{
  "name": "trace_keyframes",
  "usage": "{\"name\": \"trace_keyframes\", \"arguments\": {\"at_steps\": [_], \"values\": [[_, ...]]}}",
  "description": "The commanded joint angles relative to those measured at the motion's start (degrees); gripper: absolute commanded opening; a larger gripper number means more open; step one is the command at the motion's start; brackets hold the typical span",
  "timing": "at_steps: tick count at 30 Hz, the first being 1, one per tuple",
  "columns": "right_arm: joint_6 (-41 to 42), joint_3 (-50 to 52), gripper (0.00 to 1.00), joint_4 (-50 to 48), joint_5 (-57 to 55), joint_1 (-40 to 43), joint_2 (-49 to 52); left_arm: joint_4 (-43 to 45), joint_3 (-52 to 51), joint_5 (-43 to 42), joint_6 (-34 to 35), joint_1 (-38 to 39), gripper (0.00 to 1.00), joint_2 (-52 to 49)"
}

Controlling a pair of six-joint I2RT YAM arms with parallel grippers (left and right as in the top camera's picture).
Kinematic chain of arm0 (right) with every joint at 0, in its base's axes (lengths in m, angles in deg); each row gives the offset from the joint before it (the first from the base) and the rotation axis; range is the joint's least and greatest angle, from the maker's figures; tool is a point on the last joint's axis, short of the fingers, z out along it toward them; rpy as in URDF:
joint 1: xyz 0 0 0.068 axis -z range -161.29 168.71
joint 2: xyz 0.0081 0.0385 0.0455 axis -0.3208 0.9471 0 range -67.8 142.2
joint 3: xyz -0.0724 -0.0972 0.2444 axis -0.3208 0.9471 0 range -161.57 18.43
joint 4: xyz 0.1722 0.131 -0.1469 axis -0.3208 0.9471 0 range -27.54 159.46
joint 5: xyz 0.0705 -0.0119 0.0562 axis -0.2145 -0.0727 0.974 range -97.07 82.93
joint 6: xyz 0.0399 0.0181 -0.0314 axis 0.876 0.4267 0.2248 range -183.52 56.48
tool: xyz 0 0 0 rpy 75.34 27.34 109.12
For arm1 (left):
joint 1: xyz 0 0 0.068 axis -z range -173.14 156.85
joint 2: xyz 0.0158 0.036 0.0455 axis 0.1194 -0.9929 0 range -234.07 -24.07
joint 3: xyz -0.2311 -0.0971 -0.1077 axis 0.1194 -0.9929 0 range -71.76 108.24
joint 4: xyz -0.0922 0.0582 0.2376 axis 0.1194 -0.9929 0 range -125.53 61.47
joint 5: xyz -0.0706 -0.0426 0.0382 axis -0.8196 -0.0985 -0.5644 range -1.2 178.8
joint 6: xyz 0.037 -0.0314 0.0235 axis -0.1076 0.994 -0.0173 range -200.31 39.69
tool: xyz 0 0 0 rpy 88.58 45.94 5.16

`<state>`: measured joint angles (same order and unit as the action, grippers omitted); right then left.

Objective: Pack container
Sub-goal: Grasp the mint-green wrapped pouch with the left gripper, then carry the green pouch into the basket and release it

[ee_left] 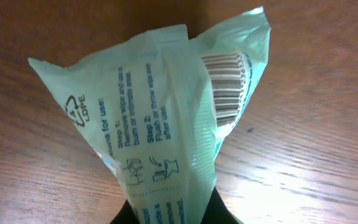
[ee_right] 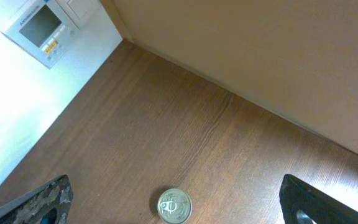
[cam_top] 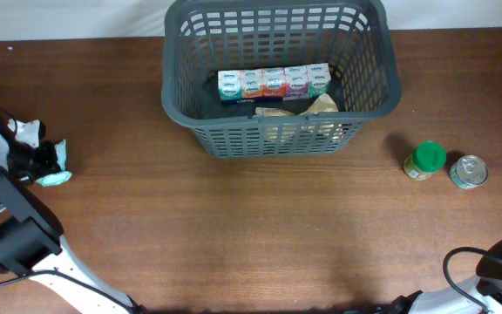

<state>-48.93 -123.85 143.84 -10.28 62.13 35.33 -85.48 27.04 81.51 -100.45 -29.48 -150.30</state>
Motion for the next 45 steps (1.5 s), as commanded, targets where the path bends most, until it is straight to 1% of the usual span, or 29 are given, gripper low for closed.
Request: {"name": "trace_keyframes", "arguments": {"at_steps": [1, 2, 3, 5, 6, 7, 9, 11, 12, 13, 16, 17, 20, 21, 24, 26, 27, 28, 30, 35, 37, 43, 45], "values": [[0.1, -0.1, 0.99, -0.1, -0.5, 0.1, -0.4, -6.1, 12.8, -5.9, -2.8, 2.8, 0.02, 0.8], [0.1, -0.1, 0.99, -0.1, -0.5, 0.1, -0.4, -8.2, 16.0, -6.4, -3.8, 3.7, 0.01, 1.0], [0.1, -0.1, 0.99, -0.1, -0.5, 0.1, -0.4, -11.9, 22.2, -6.9, -5.9, 5.7, 0.02, 1.4], [0.1, -0.1, 0.99, -0.1, -0.5, 0.1, -0.4, -16.3, 30.6, -6.9, -9.3, 9.1, 0.01, 1.9], [0.1, -0.1, 0.99, -0.1, -0.5, 0.1, -0.4, -18.7, 36.4, -6.9, -11.5, 11.9, 0.02, 2.3], [0.1, -0.1, 0.99, -0.1, -0.5, 0.1, -0.4, -20.0, 40.7, -6.9, -12.4, 14.3, 0.02, 2.6], [0.1, -0.1, 0.99, -0.1, -0.5, 0.1, -0.4, -21.3, 46.4, -6.9, -13.4, 18.1, 0.01, 3.1], [0.1, -0.1, 0.99, -0.1, -0.5, 0.1, -0.4, -22.2, 52.6, -6.9, -15.4, 23.6, 0.02, 3.7], [0.1, -0.1, 0.99, -0.1, -0.5, 0.1, -0.4, -22.2, 56.0, -6.9, -18.4, 28.0, 0.01, 4.3], [0.1, -0.1, 0.99, -0.1, -0.5, 0.1, -0.4, -22.2, 57.5, -6.9, -20.6, 30.4, 0.02, 4.6], [0.1, -0.1, 0.99, -0.1, -0.5, 0.1, -0.4, -21.4, 62.2, -6.9, -31.9, 41.9, 0.02, 5.0], [0.1, -0.1, 0.99, -0.1, -0.5, 0.1, -0.4, -19.6, 62.3, -6.8, -35.5, 46.2, 0.02, 5.0], [0.1, -0.1, 0.99, -0.1, -0.5, 0.1, -0.4, -14.1, 61.4, -6.4, -42.6, 54.3, 0.02, 4.0], [0.1, -0.1, 0.99, -0.1, -0.5, 0.1, -0.4, -13.1, 61.0, -6.3, -43.3, 55.2, 0.01, 3.5], [0.1, -0.1, 0.99, -0.1, -0.5, 0.1, -0.4, -11.0, 59.9, -5.4, -43.0, 56.8, 0.02, 0.7], [0.1, -0.1, 0.99, -0.1, -0.5, 0.1, -0.4, -11.6, 58.8, -5.4, -37.3, 56.8, 0.02, -2.2], [0.1, -0.1, 0.99, -0.1, -0.5, 0.1, -0.4, -13.4, 58.4, -5.4, -34.7, 56.8, 0.02, -3.8], [0.1, -0.1, 0.99, -0.1, -0.5, 0.1, -0.4, -16.3, 58.3, -5.9, -33.6, 56.9, 0.02, -5.8], [0.1, -0.1, 0.99, -0.1, -0.5, 0.1, -0.4, -22.4, 58.3, -6.0, -33.4, 57.4, 0.02, -10.6], [0.1, -0.1, 0.99, -0.1, -0.5, 0.1, -0.4, -29.8, 58.3, -5.6, -32.4, 57.7, 0.02, -17.2], [0.1, -0.1, 0.99, -0.1, -0.5, 0.1, -0.4, -32.5, 58.3, -3.7, -30.4, 57.7, 0.02, -18.1], [0.1, -0.1, 0.99, -0.1, -0.5, 0.1, -0.4, -38.8, 58.0, -3.4, -30.2, 57.5, 0.02, -18.2], [0.1, -0.1, 0.99, -0.1, -0.5, 0.1, -0.4, -39.2, 58.0, -3.2, -30.2, 57.5, 0.03, -18.2]]}}
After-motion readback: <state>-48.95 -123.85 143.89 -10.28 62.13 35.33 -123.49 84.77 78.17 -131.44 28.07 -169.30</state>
